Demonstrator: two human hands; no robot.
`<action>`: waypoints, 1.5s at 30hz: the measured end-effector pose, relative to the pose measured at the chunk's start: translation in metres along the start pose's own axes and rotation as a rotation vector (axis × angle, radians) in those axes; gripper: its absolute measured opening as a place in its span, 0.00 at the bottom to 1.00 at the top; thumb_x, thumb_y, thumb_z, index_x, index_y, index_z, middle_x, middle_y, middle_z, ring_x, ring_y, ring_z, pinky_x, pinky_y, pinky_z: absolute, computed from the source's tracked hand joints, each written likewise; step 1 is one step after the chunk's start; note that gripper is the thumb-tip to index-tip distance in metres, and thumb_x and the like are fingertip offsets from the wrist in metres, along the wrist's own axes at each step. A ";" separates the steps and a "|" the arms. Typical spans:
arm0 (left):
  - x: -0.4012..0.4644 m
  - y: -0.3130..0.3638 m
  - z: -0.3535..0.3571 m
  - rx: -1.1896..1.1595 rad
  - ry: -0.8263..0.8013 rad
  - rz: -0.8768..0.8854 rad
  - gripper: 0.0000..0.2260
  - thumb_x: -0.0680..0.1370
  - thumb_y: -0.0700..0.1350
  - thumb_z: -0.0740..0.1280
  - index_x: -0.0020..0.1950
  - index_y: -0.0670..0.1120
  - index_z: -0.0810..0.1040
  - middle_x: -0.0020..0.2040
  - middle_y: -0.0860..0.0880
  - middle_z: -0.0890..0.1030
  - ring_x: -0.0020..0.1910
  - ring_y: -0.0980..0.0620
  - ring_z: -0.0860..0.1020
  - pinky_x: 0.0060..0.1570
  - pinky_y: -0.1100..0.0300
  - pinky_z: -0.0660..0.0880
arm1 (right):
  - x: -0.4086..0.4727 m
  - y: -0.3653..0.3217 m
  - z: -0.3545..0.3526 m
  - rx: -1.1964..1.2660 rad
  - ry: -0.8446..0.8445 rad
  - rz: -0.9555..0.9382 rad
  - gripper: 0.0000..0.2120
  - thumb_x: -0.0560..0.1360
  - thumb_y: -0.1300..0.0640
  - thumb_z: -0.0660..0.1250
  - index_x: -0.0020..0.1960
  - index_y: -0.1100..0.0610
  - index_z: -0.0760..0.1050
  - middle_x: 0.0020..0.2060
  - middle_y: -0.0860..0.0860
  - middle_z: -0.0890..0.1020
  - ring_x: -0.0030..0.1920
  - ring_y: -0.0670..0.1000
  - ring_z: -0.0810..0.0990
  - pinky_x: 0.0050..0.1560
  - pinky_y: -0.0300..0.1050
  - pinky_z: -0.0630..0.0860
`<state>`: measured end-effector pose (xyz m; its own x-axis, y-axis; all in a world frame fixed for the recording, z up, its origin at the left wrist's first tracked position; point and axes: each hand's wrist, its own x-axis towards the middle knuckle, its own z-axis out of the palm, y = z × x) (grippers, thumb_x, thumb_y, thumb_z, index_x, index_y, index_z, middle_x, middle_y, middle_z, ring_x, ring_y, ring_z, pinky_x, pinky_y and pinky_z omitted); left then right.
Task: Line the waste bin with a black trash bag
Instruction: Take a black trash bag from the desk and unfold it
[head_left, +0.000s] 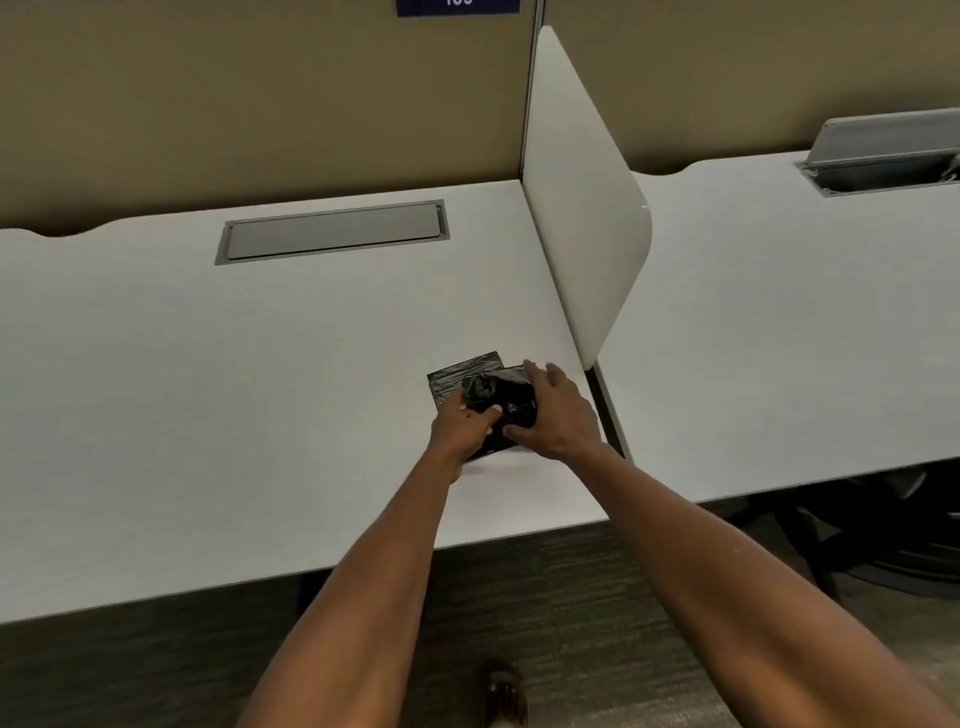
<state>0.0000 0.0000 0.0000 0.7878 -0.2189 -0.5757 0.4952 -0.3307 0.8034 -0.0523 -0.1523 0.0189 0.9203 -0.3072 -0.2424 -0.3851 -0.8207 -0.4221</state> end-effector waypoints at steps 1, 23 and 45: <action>-0.003 0.004 0.002 -0.049 -0.024 0.012 0.23 0.78 0.46 0.73 0.71 0.55 0.72 0.60 0.46 0.84 0.54 0.48 0.85 0.53 0.52 0.82 | 0.002 -0.001 0.003 -0.016 0.012 -0.030 0.52 0.64 0.38 0.77 0.80 0.48 0.55 0.78 0.56 0.64 0.75 0.60 0.67 0.66 0.61 0.74; -0.066 -0.002 -0.022 -0.032 -0.037 0.279 0.26 0.72 0.48 0.80 0.61 0.66 0.70 0.56 0.69 0.75 0.56 0.72 0.76 0.54 0.72 0.76 | -0.031 -0.019 -0.055 0.696 0.201 -0.010 0.11 0.74 0.61 0.69 0.53 0.54 0.86 0.40 0.48 0.87 0.40 0.45 0.85 0.38 0.32 0.76; -0.212 -0.008 -0.122 0.196 0.232 0.546 0.26 0.68 0.55 0.81 0.65 0.57 0.80 0.56 0.55 0.81 0.56 0.58 0.79 0.56 0.59 0.76 | -0.162 -0.081 -0.086 1.124 -0.153 0.258 0.10 0.76 0.54 0.70 0.47 0.60 0.82 0.42 0.59 0.86 0.42 0.61 0.85 0.43 0.61 0.84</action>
<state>-0.1260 0.1611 0.1336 0.9783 -0.2058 -0.0242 -0.0604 -0.3948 0.9168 -0.1645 -0.0775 0.1676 0.8173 -0.2779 -0.5047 -0.4748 0.1713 -0.8633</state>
